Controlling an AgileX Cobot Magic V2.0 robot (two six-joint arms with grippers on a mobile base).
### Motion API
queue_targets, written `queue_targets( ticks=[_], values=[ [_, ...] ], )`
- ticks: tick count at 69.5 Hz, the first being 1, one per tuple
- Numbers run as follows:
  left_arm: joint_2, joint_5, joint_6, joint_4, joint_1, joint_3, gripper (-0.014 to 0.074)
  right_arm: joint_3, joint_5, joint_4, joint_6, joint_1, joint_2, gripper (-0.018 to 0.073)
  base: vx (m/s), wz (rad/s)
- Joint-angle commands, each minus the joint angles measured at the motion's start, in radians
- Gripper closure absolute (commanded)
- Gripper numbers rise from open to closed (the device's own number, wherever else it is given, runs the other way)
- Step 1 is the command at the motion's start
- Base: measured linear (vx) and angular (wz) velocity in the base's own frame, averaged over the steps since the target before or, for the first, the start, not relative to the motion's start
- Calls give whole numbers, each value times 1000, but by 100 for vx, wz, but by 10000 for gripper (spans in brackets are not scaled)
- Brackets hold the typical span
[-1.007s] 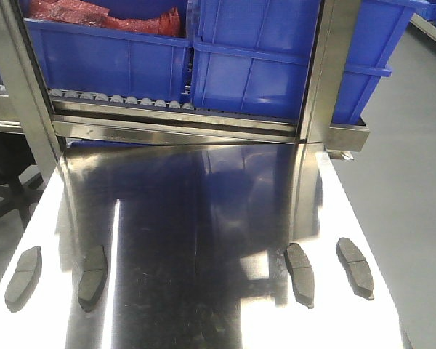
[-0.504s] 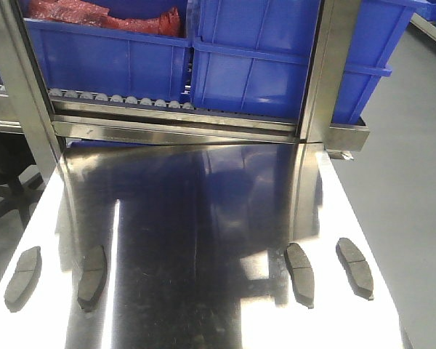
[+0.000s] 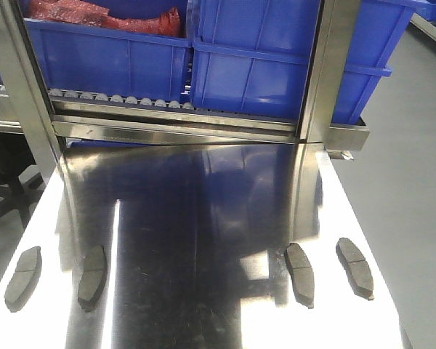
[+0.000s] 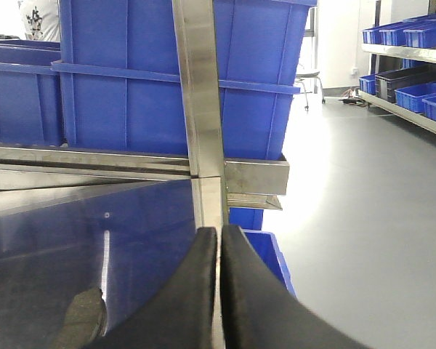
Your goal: Move and align brake pads A on conveyor
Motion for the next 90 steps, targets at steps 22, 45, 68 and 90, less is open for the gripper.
queue_targets(
  ticks=[22,45,68,90],
  values=[
    [39,-36,-6,-6,2,-41,253,5,-76,-4,-6,-4,-10,563,0,0],
    [39,-40,-6,-6,2,-41,-132,5,-76,-4,-6,-4,-10,563,0,0],
    [39,-40,-6,-6,2,-41,-25,5,-76,-4,-6,-4,-10,563,0,0],
    [39,-41,-6,-6,2,-41,51,5,-76,-4,-6,-4,-10,563,0,0]
  ],
)
